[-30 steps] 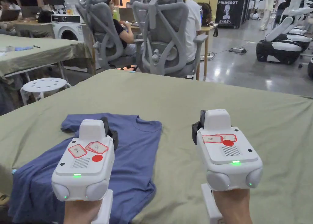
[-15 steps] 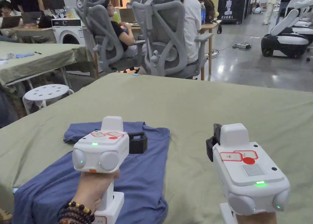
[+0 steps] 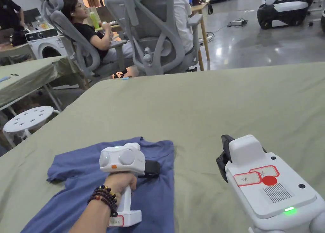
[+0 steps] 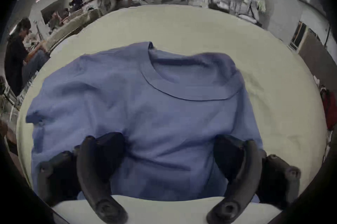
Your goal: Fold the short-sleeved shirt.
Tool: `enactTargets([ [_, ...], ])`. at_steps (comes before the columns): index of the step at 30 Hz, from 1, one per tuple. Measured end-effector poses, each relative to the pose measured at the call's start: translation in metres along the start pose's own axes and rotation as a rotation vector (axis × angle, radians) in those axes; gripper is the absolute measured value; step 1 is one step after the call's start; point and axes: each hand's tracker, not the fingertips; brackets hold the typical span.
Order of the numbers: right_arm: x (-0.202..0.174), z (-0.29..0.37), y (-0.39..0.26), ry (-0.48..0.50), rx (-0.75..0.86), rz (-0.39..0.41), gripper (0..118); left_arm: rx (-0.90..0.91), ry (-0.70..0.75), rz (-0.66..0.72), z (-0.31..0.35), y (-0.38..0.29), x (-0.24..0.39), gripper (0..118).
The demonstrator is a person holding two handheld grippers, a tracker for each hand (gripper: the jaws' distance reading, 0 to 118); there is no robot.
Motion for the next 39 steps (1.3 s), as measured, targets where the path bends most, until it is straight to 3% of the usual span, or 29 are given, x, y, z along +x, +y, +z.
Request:
enactTargets([
  [2,0.001,-0.001,-0.004,0.007,-0.012,-0.011,1,0.073,-0.011,0.012,0.015,-0.005,-0.004,6],
  [4,0.002,0.001,-0.006,0.019,-0.02,-0.043,1,0.123,0.069,-0.017,0.021,-0.003,-0.006,5],
  [6,0.002,0.005,-0.008,0.032,-0.018,-0.048,1,0.106,0.007,-0.03,0.023,-0.008,-0.013,5],
  [10,0.004,0.011,-0.002,0.055,-0.015,0.019,1,0.199,0.027,-0.048,0.054,0.001,-0.005,5],
  [14,0.022,0.037,0.009,0.032,0.022,0.019,1,0.344,-0.134,-0.111,0.123,0.022,0.027,5],
  [17,0.046,0.066,0.019,0.001,0.051,0.022,1,0.401,-0.276,-0.238,0.172,0.032,0.086,5],
  [19,0.066,0.096,0.026,-0.069,0.073,0.063,1,0.451,-0.374,-0.331,0.201,0.029,0.14,5],
  [22,0.102,0.147,0.028,-0.16,0.09,0.05,1,0.478,-0.578,-0.395,0.226,0.019,0.225,5],
  [29,0.182,0.256,0.011,-0.42,0.033,0.049,1,0.352,-0.918,-0.588,0.212,-0.035,0.458,5],
  [34,0.23,0.301,-0.01,-0.575,-0.013,0.002,1,0.167,-0.948,-0.712,0.164,-0.099,0.578,5],
  [39,0.256,0.318,-0.028,-0.615,-0.023,-0.018,1,0.109,-0.862,-0.822,0.143,-0.133,0.614,5],
])
